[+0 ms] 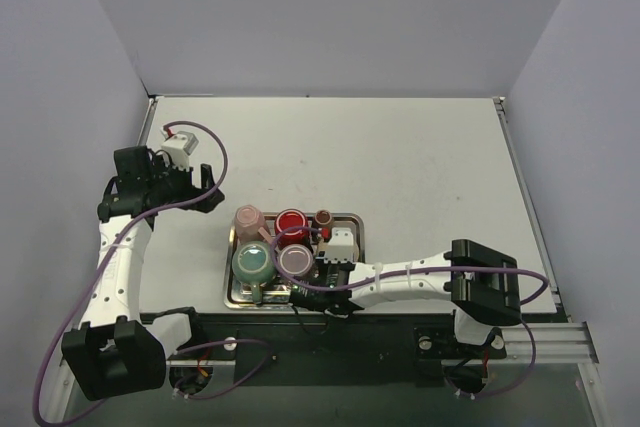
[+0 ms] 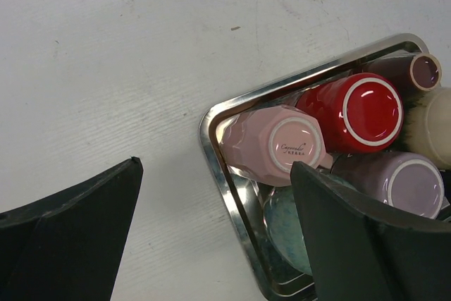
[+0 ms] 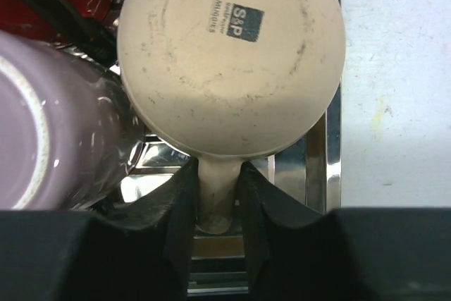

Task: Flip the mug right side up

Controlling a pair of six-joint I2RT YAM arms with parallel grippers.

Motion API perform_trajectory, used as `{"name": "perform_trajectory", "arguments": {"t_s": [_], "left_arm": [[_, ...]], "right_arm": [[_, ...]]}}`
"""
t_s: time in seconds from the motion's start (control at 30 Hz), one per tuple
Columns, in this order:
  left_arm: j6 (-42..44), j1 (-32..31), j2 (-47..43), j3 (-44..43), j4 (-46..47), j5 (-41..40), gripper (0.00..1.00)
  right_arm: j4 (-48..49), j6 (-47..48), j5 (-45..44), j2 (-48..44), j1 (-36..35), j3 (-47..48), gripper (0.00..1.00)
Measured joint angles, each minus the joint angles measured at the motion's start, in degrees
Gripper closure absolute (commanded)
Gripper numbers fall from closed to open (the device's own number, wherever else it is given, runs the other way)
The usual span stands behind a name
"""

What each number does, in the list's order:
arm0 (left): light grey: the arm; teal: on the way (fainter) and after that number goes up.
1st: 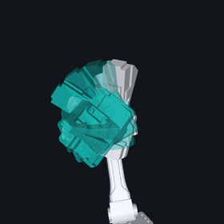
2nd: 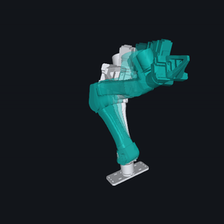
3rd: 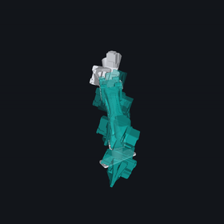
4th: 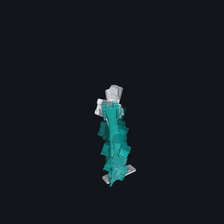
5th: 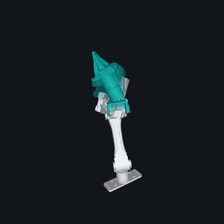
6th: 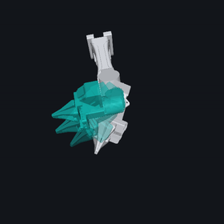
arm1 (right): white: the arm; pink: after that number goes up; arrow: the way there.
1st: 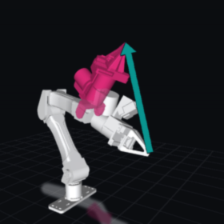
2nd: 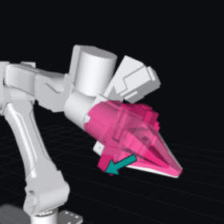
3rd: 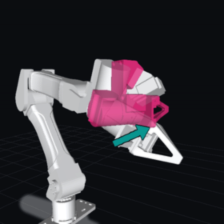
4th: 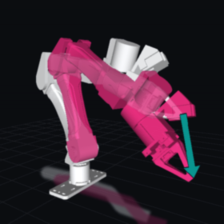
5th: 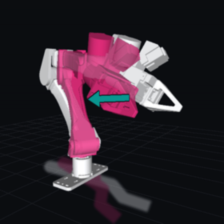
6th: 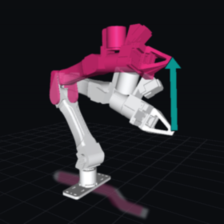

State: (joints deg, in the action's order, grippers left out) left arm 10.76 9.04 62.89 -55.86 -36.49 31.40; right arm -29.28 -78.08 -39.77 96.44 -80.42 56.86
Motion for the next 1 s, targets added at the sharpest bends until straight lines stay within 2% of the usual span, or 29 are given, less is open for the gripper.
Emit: {"name": "perform_trajectory", "arguments": {"t_s": [0.07, 0.33, 0.43, 0.47, 0.57, 0.77, 0.87, 1.0], "left_arm": [[0.02, -0.09, 0.0, 0.0, -0.02, 0.35, 0.02], [2.89, -0.7, 0.02, -1.6, -5.09, 4.94, 0.0], [4.24, -1.29, 0.17, -5.29, -9.11, 8.61, 0.0], [4.57, -1.62, 0.17, -6.56, -10.03, 9.79, 0.05], [5.09, -3.41, 0.13, -9.81, -11.82, 13.0, 0.05], [5.4, -12.59, -0.26, -12.13, -11.74, 12.83, 0.05], [6.25, -19.52, -0.28, -13.03, -11.1, 8.94, 0.06], [12.5, -26.32, -0.37, -18.21, -13.84, 1.55, 0.03]], "right_arm": [[0.42, 0.33, -0.68, 0.0, 0.26, -0.74, 1.0], [0.42, 1.88, -0.7, -2.4, 0.55, -2.51, 1.0], [-0.79, 3.32, 0.83, -7.17, 0.46, -3.78, 1.0], [-1.29, 4.11, 1.07, -9.18, 0.46, -3.85, 1.0], [-1.53, 6.84, 1.03, -15.96, 0.46, -3.82, 1.0], [-1.73, 11.93, 1.73, -28.63, 2.16, -3.74, 1.0], [-0.59, 15.19, 4.37, -34.97, 7.26, -3.74, 1.0], [-0.07, 20.94, 7.48, -39.65, 16.15, -0.92, 1.0]]}}
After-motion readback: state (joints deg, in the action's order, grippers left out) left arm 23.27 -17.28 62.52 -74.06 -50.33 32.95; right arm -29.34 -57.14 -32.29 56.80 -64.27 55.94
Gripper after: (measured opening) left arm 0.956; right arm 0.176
